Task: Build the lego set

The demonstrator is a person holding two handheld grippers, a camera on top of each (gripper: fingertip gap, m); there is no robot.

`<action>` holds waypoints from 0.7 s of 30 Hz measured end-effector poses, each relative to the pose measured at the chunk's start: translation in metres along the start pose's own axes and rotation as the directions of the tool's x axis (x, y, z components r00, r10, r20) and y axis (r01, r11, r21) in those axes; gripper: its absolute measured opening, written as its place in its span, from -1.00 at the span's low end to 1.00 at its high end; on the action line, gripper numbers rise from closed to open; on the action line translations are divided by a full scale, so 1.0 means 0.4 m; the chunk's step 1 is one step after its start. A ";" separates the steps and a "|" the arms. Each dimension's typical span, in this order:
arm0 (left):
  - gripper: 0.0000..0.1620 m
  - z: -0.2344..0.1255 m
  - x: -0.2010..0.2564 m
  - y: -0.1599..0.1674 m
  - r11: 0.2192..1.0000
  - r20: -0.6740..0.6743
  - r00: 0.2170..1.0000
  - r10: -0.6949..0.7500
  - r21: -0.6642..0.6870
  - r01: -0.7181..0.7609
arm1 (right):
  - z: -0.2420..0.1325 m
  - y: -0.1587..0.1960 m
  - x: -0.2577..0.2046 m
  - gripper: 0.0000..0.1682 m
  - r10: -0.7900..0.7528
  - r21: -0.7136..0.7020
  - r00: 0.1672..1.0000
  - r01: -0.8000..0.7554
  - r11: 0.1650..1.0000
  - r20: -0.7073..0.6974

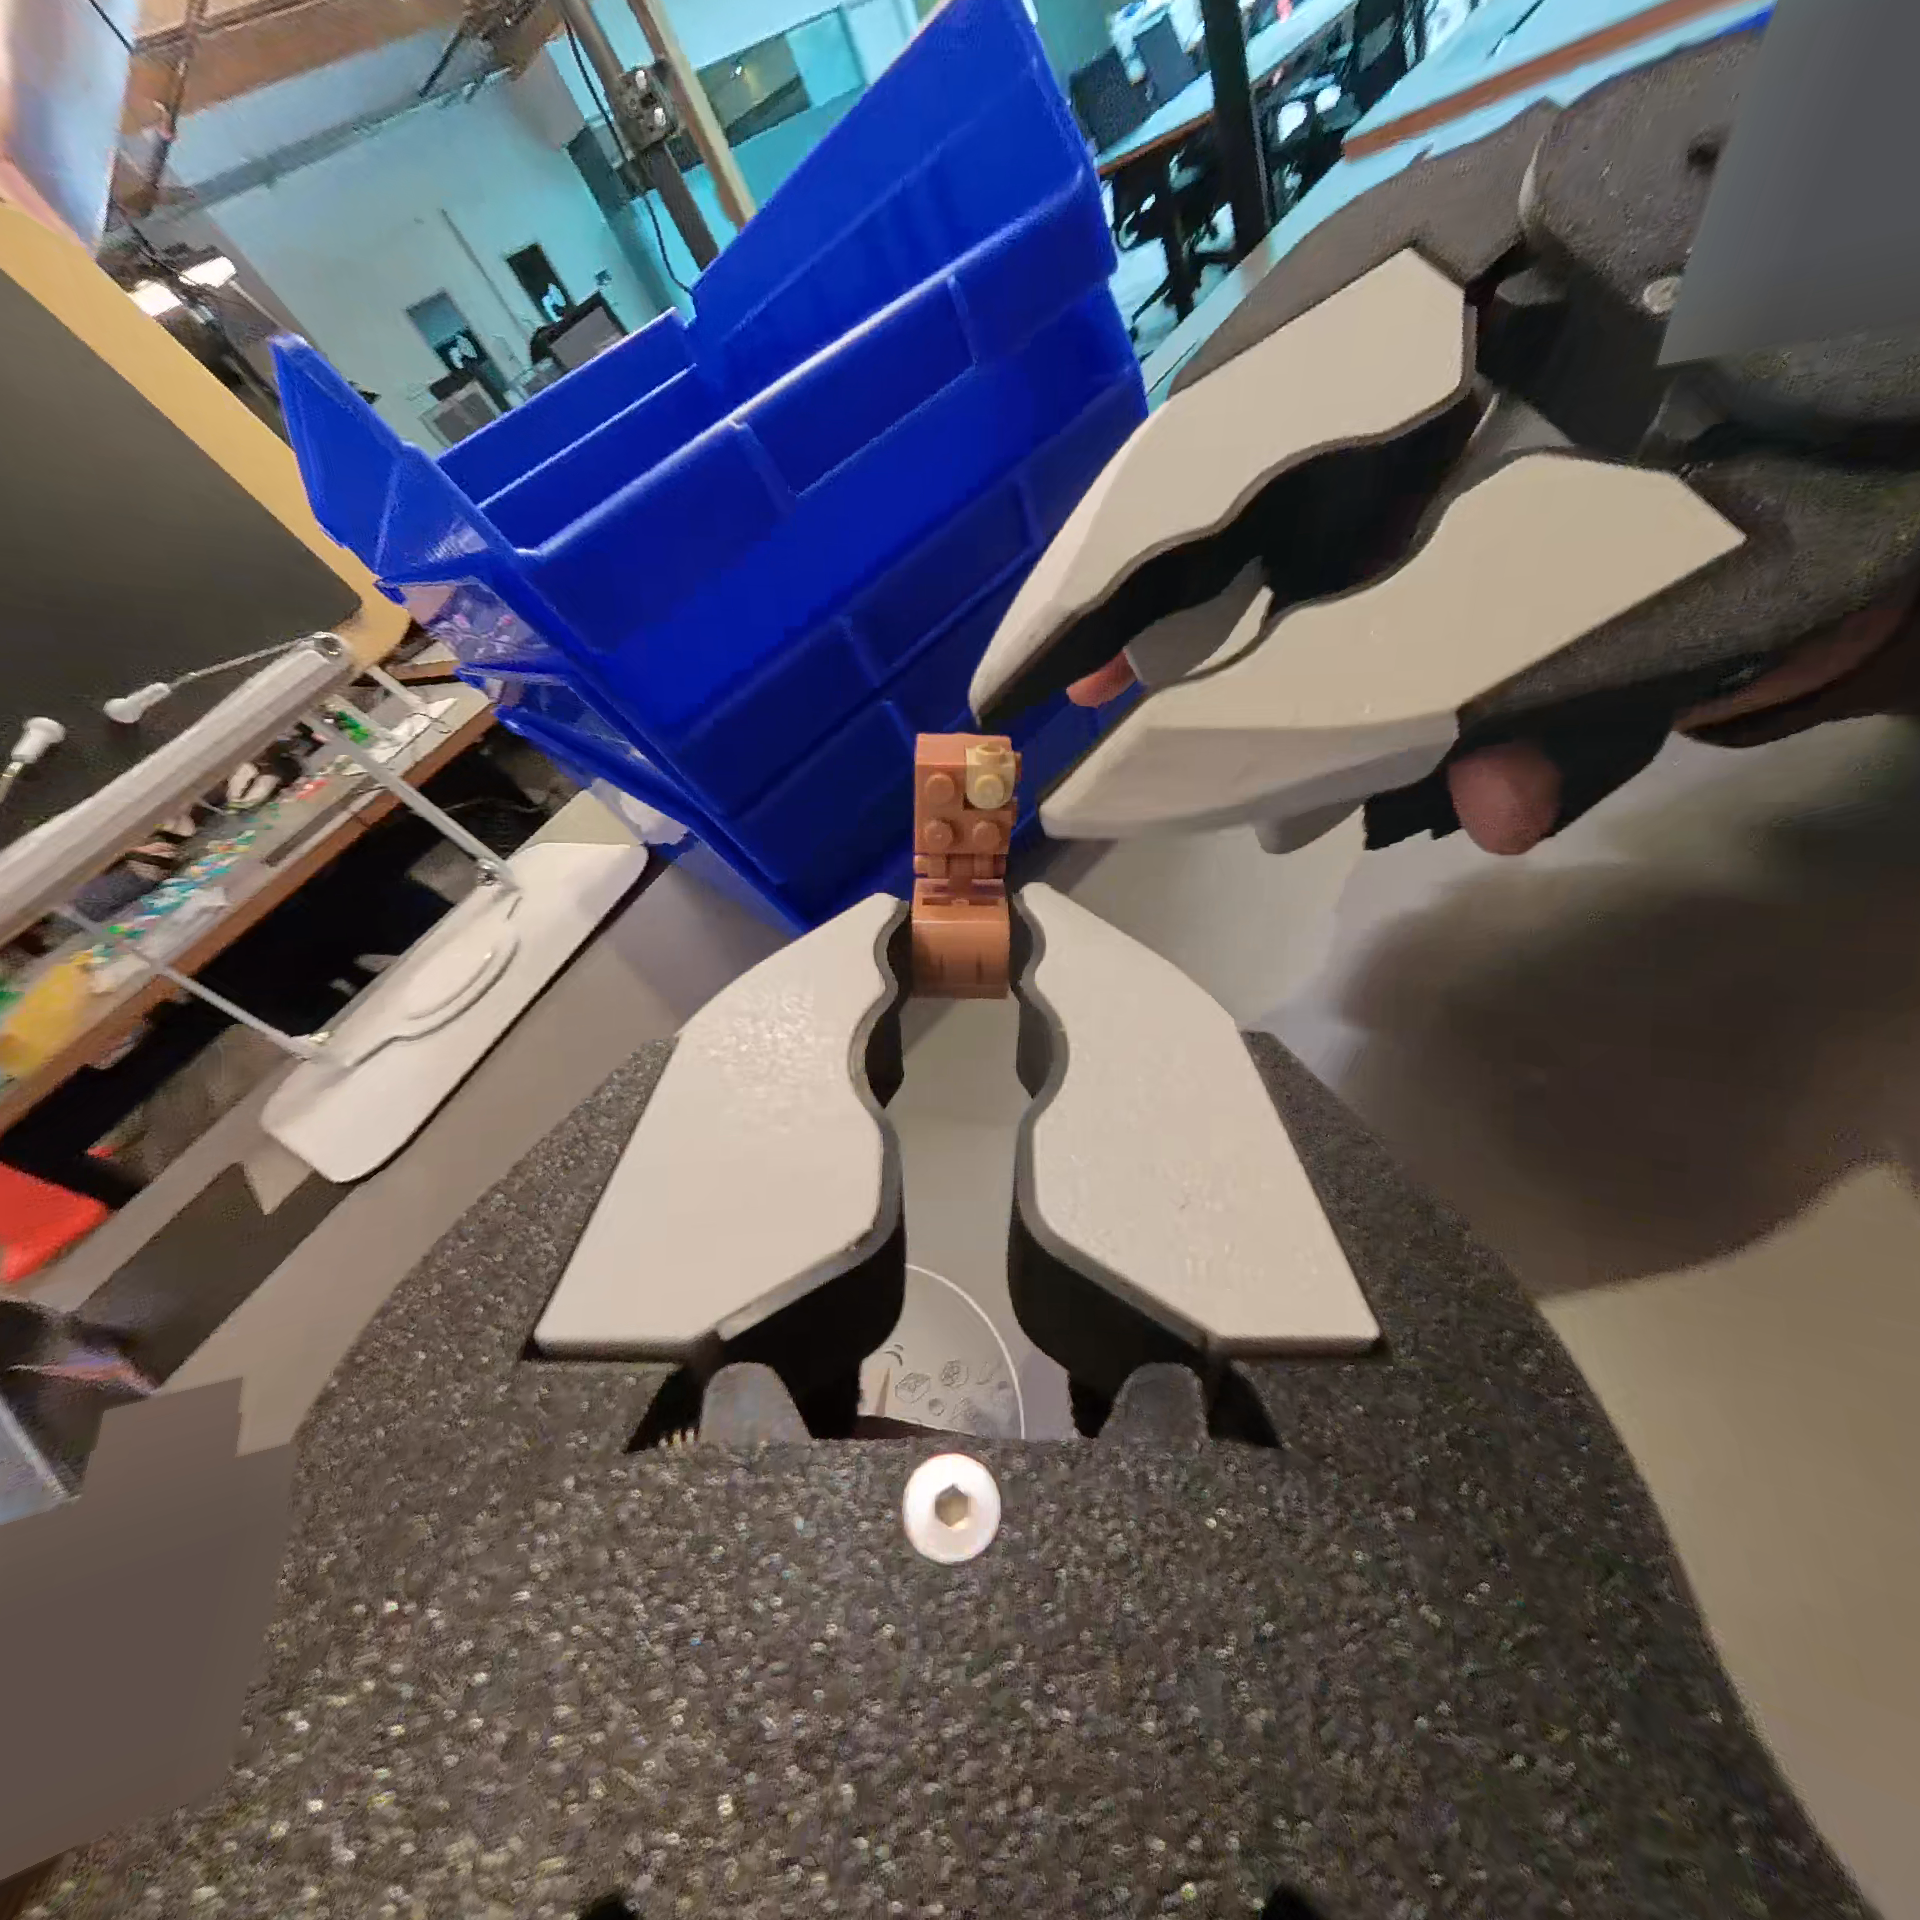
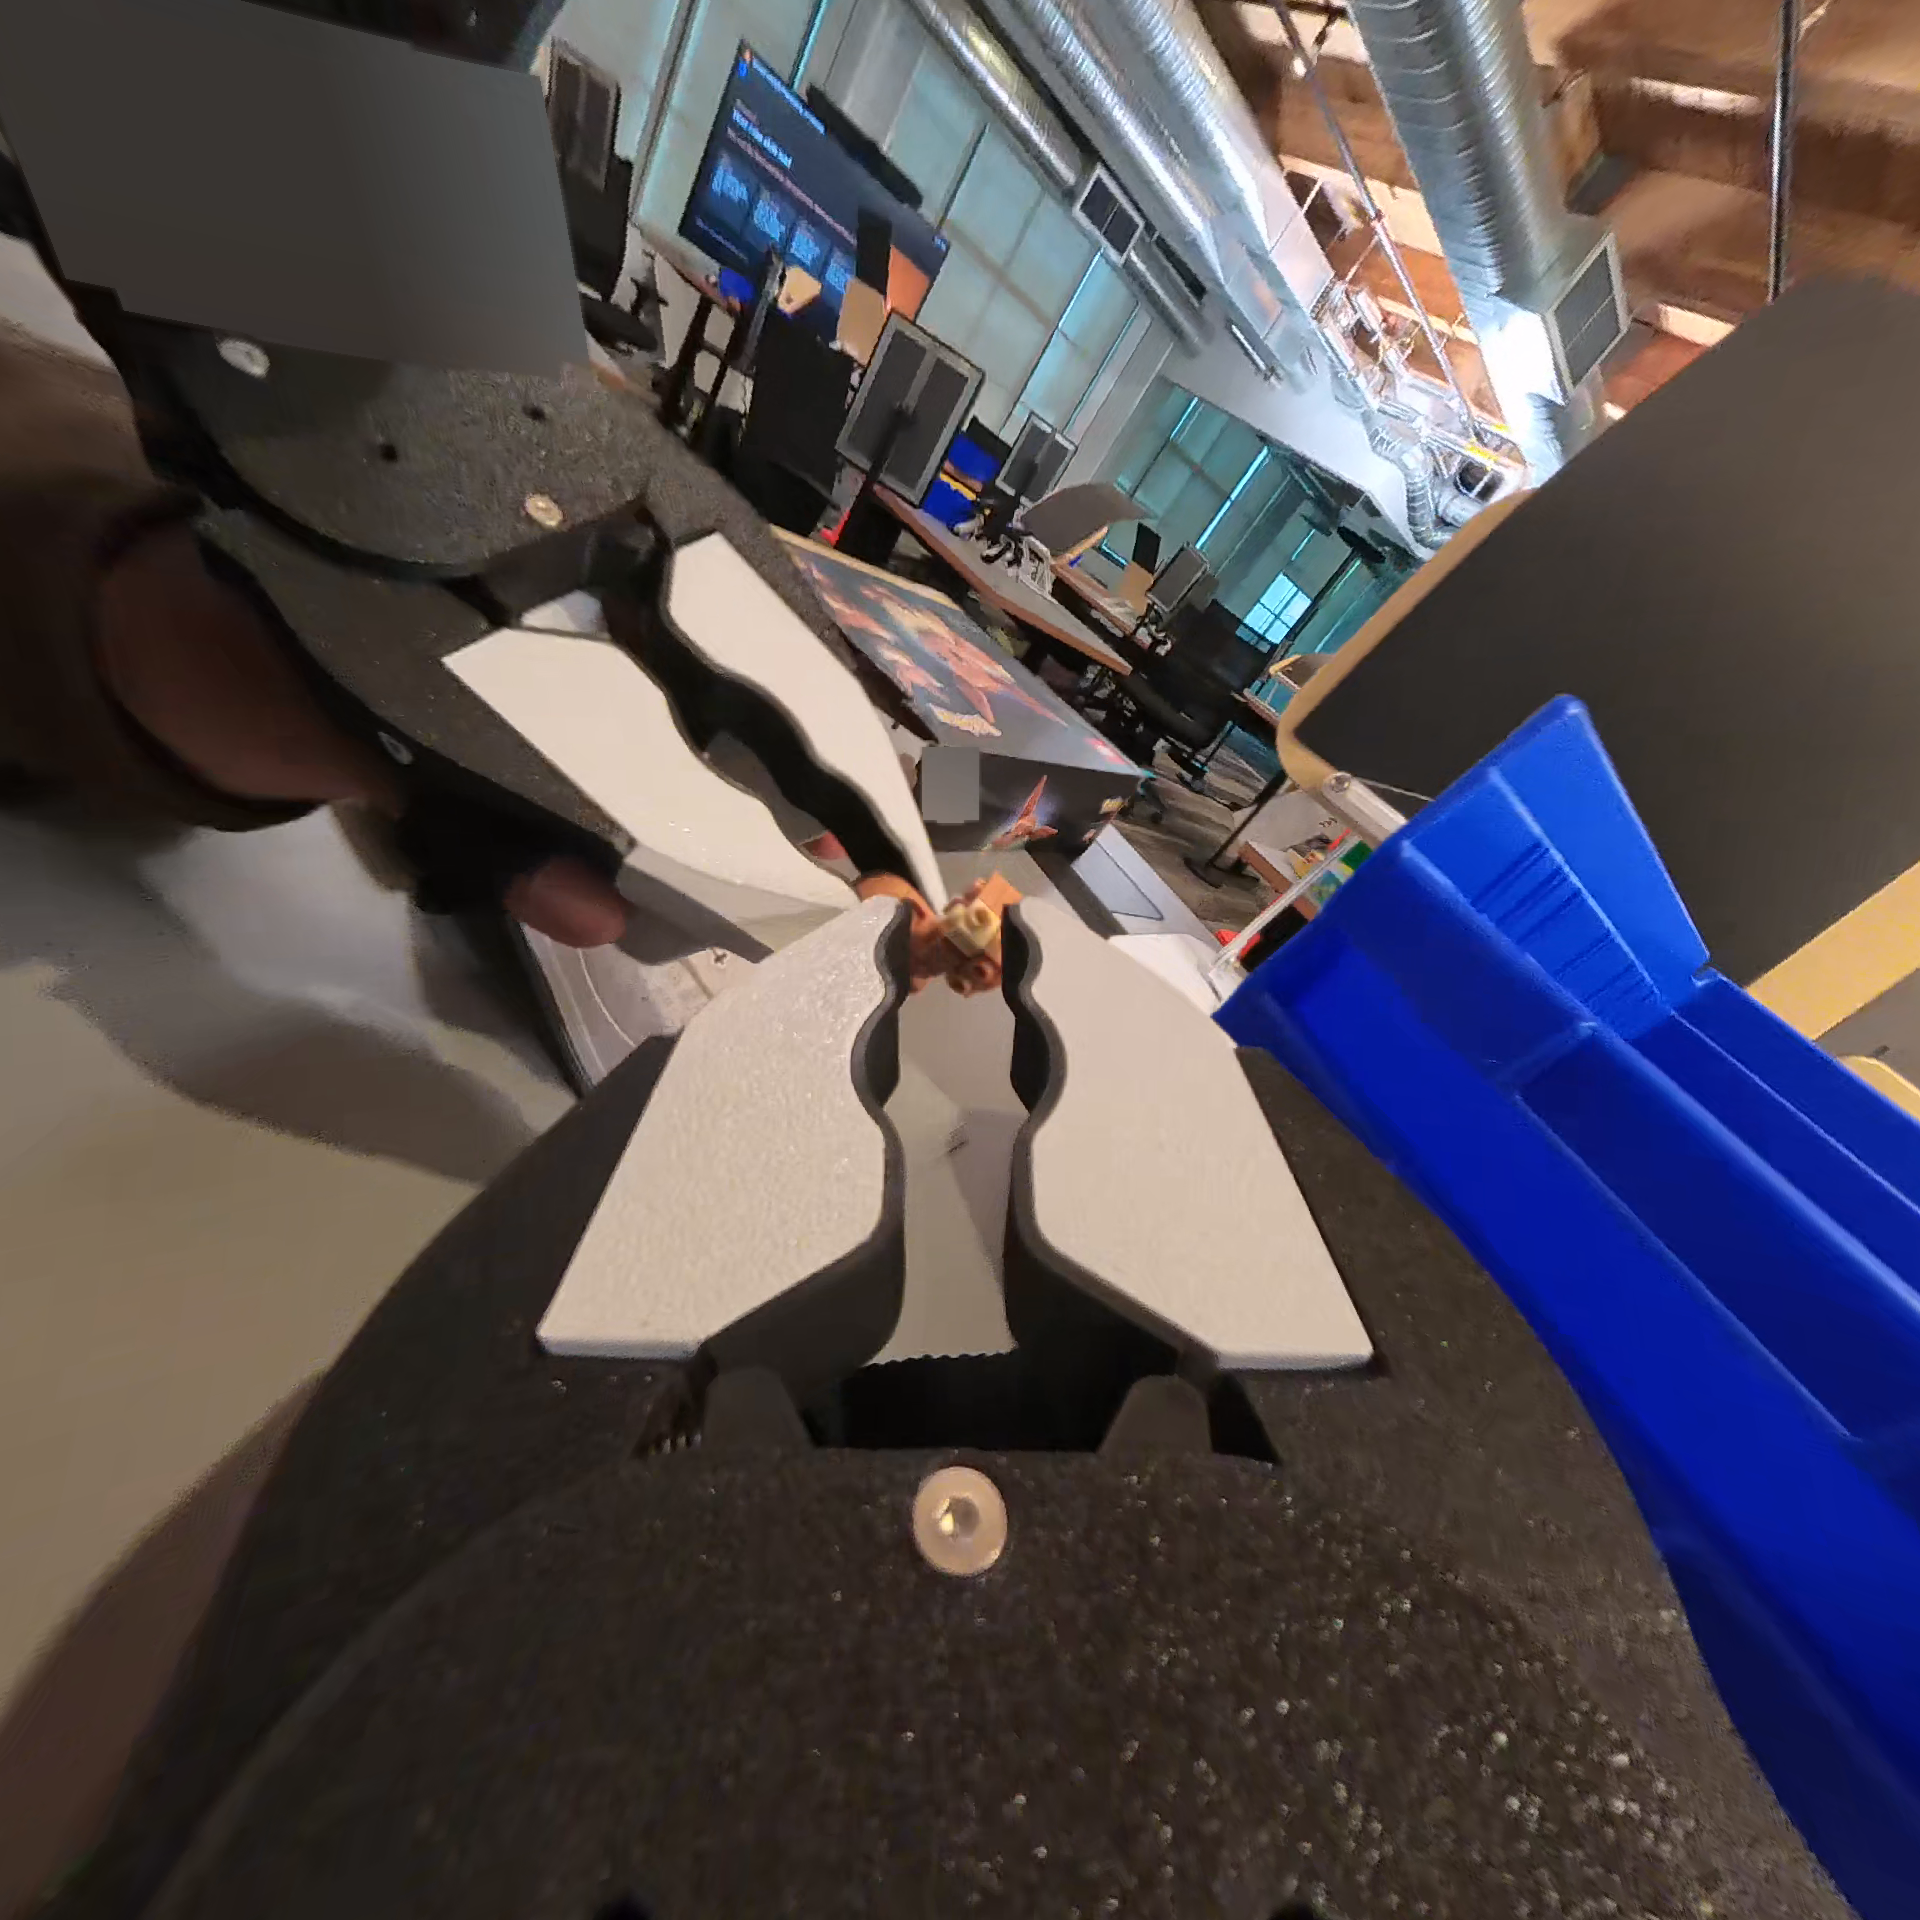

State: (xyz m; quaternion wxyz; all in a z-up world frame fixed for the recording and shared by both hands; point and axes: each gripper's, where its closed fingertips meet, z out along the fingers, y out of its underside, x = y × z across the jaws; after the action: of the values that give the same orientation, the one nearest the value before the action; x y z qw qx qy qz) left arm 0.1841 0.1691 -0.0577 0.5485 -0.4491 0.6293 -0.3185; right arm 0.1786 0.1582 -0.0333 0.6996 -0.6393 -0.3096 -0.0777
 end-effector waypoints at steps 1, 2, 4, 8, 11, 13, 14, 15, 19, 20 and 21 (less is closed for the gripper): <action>-0.79 0.001 0.001 0.004 1.000 0.013 1.000 0.019 -0.011 -0.018 | 0.005 0.007 -0.005 -0.80 -0.006 -0.013 1.000 0.006 1.000 -0.003; -0.79 0.002 0.002 0.008 0.999 0.020 0.999 0.032 -0.022 -0.032 | 0.009 0.015 -0.004 -0.80 -0.003 -0.032 1.000 0.002 0.999 -0.013; -0.79 0.003 0.004 0.008 0.999 0.020 0.999 0.041 -0.017 -0.041 | 0.014 0.034 0.006 -0.84 0.023 -0.068 0.999 -0.025 0.997 -0.030; -0.79 0.000 0.005 -0.002 0.998 0.025 0.998 0.059 0.011 -0.059 | 0.014 0.042 0.008 -0.88 0.128 -0.068 0.992 -0.128 0.989 -0.001; -0.79 -0.002 0.005 -0.009 0.996 0.032 0.996 0.079 0.033 -0.080 | 0.016 0.047 0.007 -0.89 0.201 -0.075 0.979 -0.199 0.977 0.027; -0.79 -0.002 0.006 -0.011 0.996 0.028 0.997 0.078 0.046 -0.080 | 0.016 0.049 0.007 -0.89 0.261 -0.074 0.964 -0.257 0.964 0.050; -0.79 -0.002 0.006 -0.011 0.996 0.024 0.997 0.075 0.050 -0.076 | 0.016 0.050 0.007 -0.89 0.290 -0.075 0.955 -0.285 0.956 0.062; -0.79 -0.003 0.007 -0.013 0.996 0.019 0.997 0.068 0.058 -0.069 | 0.016 0.050 0.008 -0.89 0.316 -0.075 0.946 -0.311 0.948 0.072; -0.79 -0.002 0.008 -0.013 0.997 -0.004 0.999 0.045 0.067 -0.045 | 0.014 0.050 0.008 -0.89 0.364 -0.071 0.926 -0.359 0.931 0.100; -0.79 -0.001 0.009 -0.013 0.997 -0.010 0.999 0.041 0.067 -0.041 | 0.013 0.049 0.007 -0.89 0.353 -0.068 0.930 -0.347 0.935 0.104; -0.79 -0.001 0.010 -0.012 0.997 -0.016 0.999 0.040 0.068 -0.039 | 0.011 0.048 0.007 -0.89 0.333 -0.065 0.937 -0.327 0.943 0.109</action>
State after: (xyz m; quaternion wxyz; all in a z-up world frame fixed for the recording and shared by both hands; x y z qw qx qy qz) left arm 0.1848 0.1636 -0.0548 0.5640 -0.4151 0.6317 -0.3327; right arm 0.1890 0.1664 -0.0482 0.6681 -0.7016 -0.2372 0.0718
